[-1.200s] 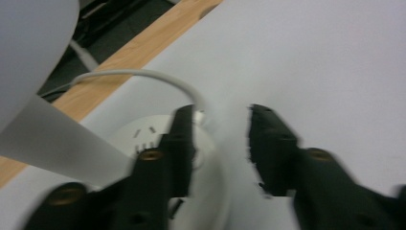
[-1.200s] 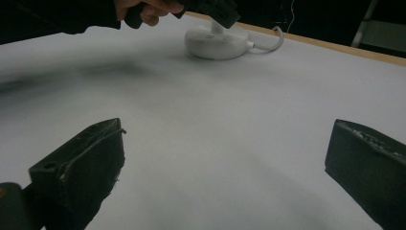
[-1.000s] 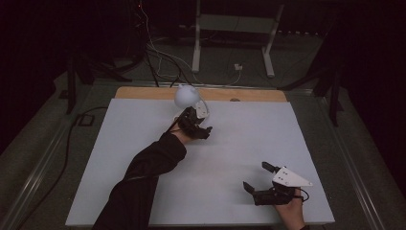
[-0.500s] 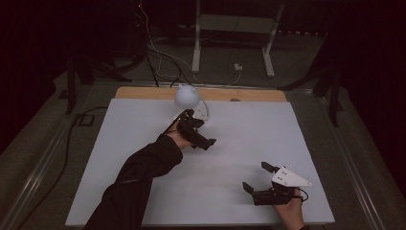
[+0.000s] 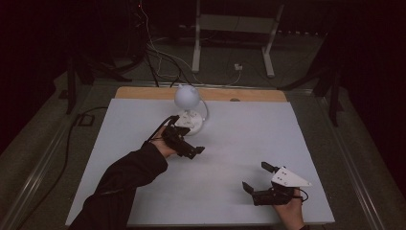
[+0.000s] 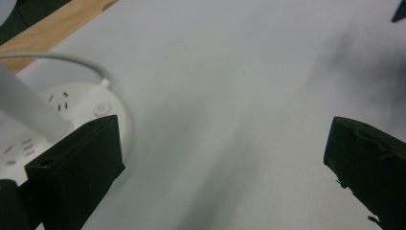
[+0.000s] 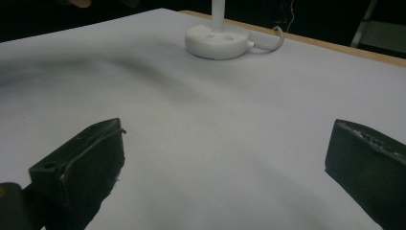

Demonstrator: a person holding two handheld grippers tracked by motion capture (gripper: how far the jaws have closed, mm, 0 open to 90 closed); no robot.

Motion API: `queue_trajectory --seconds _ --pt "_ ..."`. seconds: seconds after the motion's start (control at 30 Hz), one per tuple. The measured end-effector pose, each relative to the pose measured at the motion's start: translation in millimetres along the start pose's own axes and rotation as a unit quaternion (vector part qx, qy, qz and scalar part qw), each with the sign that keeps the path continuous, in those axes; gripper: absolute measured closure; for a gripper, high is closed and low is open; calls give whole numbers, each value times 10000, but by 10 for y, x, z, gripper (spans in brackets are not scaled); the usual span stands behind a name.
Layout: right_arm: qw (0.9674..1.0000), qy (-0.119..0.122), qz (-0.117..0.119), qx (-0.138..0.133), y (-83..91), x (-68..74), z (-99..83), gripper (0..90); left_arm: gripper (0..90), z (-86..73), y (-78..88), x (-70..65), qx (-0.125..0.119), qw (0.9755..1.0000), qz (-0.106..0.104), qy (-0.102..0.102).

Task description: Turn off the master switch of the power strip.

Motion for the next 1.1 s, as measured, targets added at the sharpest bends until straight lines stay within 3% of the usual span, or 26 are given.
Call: queue_trajectory --seconds 0.2,0.7,0.87,1.1 --pt "10000 8 4 4 -2 2 2 0 2 -174 176 7 -18 10000 -57 26" --pt "10000 48 -8 17 -11 13 6 0 2 -608 520 -140 -60 9998 -77 -177" --pt "10000 45 -8 16 -6 17 8 0 2 -794 628 -135 -166 9998 -113 -68" --pt "10000 54 9 42 -14 27 10 0 2 -1072 678 -119 -116 9999 -88 28"
Point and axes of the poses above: each handheld gripper's, and its own axes: y roughly backward along the jaws, z roughly out of its top, x roughly to its left, the point moved 1 cm from there along -y, roughly forward along the jaws, and after that the axes turned 15 degrees about y, right-handed, at the moved point
